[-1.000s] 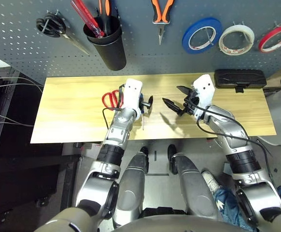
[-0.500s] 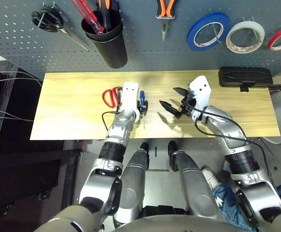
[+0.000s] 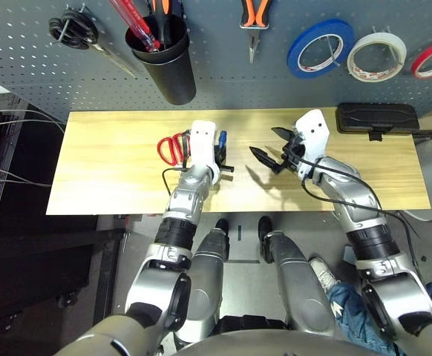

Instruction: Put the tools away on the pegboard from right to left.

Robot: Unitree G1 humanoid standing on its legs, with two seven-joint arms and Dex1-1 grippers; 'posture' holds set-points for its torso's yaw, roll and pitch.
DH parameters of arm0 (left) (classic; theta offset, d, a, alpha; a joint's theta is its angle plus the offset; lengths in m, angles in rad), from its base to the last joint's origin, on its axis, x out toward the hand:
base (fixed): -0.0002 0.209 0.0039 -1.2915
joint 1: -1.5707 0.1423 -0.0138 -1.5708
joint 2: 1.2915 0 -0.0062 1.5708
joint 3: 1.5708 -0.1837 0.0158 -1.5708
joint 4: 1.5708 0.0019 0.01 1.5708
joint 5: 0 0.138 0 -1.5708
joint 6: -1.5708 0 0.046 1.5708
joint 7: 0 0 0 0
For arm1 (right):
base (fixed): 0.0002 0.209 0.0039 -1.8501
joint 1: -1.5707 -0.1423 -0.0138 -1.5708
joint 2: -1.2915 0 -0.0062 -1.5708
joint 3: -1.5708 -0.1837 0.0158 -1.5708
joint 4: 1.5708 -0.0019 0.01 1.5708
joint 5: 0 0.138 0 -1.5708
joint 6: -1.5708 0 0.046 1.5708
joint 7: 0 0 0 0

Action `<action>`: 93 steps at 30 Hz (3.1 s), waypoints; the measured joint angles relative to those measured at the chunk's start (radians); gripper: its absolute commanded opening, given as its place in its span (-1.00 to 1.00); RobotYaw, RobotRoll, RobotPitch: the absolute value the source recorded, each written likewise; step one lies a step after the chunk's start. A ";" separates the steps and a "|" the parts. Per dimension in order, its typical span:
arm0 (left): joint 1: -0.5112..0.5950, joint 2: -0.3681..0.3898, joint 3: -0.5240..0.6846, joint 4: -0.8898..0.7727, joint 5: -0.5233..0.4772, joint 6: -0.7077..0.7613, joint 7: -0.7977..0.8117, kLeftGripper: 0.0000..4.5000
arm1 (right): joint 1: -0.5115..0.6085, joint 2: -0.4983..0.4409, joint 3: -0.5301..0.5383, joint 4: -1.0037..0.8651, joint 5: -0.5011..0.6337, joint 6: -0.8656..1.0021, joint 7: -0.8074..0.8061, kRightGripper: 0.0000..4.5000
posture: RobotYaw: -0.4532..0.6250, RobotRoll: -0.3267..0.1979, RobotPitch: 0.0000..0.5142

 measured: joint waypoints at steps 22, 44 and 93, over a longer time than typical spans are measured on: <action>0.129 0.040 -0.051 -0.435 -0.106 -0.019 -0.123 -0.75 | -0.031 0.019 -0.035 0.027 0.000 -0.049 -0.012 1.00 | -0.02 0.25 0.28; -0.145 0.006 0.019 -0.477 -0.177 -0.111 -0.078 -0.75 | -0.068 0.036 -0.055 0.052 0.000 -0.080 -0.025 1.00 | -0.01 0.25 0.25; -0.495 0.213 0.141 0.105 -0.073 -0.738 -0.043 -0.75 | -0.182 0.150 -0.075 0.031 0.074 -0.188 -0.004 1.00 | -0.01 0.25 0.20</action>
